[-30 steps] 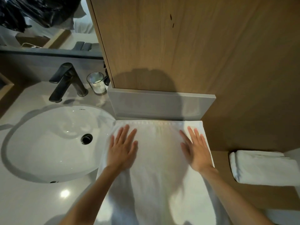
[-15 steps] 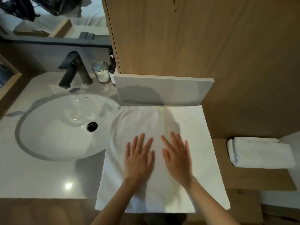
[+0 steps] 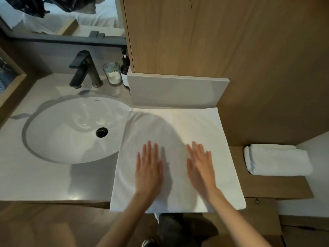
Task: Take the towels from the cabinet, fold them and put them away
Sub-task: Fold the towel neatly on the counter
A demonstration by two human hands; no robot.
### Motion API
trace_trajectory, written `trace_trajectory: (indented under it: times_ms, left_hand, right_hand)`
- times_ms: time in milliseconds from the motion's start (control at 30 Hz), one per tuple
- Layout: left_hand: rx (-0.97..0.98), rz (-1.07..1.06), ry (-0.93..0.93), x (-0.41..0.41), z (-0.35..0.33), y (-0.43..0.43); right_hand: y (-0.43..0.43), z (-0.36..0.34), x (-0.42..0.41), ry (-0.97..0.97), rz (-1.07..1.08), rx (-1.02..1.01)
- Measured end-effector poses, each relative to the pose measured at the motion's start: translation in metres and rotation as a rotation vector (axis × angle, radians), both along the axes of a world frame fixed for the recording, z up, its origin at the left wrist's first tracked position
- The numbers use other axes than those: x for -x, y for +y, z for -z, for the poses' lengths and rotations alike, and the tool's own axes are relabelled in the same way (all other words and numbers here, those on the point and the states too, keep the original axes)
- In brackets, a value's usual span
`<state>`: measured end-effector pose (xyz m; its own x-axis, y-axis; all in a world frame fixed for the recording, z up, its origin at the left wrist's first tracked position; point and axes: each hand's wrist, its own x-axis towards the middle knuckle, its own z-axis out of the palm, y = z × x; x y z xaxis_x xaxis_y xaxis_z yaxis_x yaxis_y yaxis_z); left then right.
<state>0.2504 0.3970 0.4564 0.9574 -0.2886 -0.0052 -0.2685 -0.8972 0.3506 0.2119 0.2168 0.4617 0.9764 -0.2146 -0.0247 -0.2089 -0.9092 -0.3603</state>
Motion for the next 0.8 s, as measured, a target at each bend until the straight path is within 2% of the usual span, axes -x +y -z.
trace_trajectory:
  times_ms: [67, 133, 267, 367, 533, 633, 733, 800]
  left_hand:
    - [0.02, 0.043, 0.024, 0.031, 0.006, -0.021]
    - [-0.028, 0.066, 0.047, 0.048, 0.014, -0.021]
    - [-0.093, 0.106, 0.009, 0.041, 0.02, 0.023]
    - [-0.117, 0.06, -0.02, 0.029, 0.021, 0.063]
    - [-0.089, 0.137, 0.025, 0.021, 0.021, 0.106]
    - [-0.159, 0.156, -0.079, 0.027, 0.011, 0.107]
    - [-0.115, 0.379, -0.168, 0.05, 0.002, 0.088]
    - [-0.191, 0.57, -0.204, 0.064, 0.008, 0.078]
  right_hand:
    - [0.029, 0.012, 0.013, -0.032, -0.017, -0.048]
    - [0.037, 0.025, 0.024, 0.018, 0.002, 0.004]
    - [0.001, 0.026, 0.042, 0.094, -0.1, 0.196]
    - [-0.034, 0.022, 0.054, 0.111, -0.066, 0.196]
    - [-0.068, 0.015, 0.071, 0.2, -0.015, 0.184]
    - [-0.054, -0.005, 0.072, 0.249, 0.033, 0.215]
    - [-0.015, -0.023, 0.084, 0.192, -0.158, 0.185]
    - [0.005, -0.015, 0.096, 0.236, -0.336, 0.221]
